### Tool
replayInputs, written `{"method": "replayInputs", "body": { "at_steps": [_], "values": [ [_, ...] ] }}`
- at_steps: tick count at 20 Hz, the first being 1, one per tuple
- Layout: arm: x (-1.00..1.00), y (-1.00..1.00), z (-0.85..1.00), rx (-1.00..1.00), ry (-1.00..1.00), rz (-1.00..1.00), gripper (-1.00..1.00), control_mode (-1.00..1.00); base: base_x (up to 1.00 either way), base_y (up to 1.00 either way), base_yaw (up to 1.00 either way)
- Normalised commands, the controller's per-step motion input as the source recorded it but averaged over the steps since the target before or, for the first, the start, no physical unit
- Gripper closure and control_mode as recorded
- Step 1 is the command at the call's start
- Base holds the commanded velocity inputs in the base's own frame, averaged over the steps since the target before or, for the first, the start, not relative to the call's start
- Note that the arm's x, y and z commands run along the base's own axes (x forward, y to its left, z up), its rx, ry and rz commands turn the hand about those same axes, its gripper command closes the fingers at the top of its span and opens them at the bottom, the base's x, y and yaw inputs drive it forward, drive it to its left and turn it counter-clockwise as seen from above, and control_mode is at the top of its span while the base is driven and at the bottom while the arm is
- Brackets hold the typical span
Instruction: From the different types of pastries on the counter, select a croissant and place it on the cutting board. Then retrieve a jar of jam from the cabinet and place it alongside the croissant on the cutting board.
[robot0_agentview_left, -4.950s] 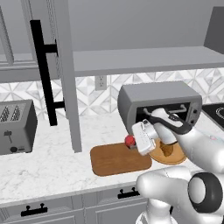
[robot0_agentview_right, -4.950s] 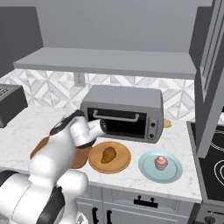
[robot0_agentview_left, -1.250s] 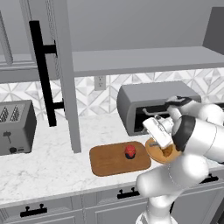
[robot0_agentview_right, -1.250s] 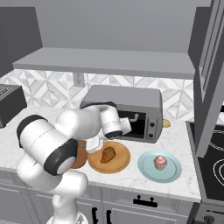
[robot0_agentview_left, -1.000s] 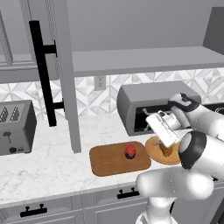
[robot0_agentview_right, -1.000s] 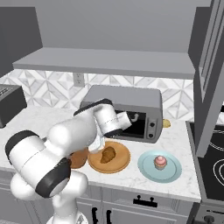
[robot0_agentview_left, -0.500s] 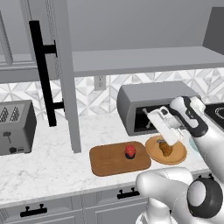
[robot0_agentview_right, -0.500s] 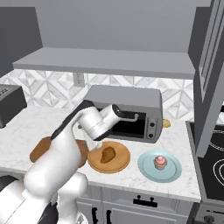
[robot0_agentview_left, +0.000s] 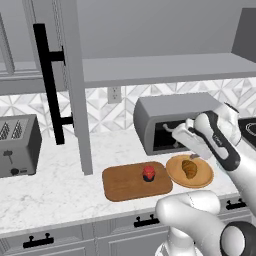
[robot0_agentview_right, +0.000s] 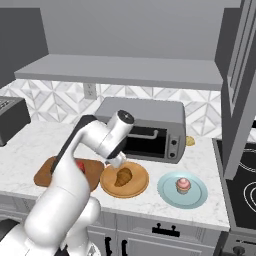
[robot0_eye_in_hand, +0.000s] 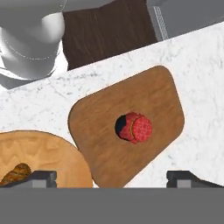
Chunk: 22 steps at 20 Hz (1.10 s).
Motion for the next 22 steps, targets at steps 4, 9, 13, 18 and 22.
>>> {"method": "replayInputs", "body": {
  "at_steps": [4, 9, 13, 18, 22],
  "values": [
    [0.03, -0.29, 0.01, -0.20, -0.02, 0.33, -1.00, -1.00, 0.00, 0.00, 0.00],
    [0.00, -0.02, 0.00, -0.23, -0.02, 0.32, -1.00, -1.00, 0.00, 0.00, 0.00],
    [-0.01, -0.23, 0.00, -0.30, -0.03, 0.25, -1.00, -1.00, 0.00, 0.00, 0.00],
    [-0.08, -0.39, -0.13, -0.19, 0.03, 0.11, -1.00, -1.00, 0.00, 0.00, 0.00],
    [0.00, -0.06, -0.53, -0.01, 0.03, 0.03, -1.00, -1.00, 0.00, 0.00, 0.00]
  ]
}}
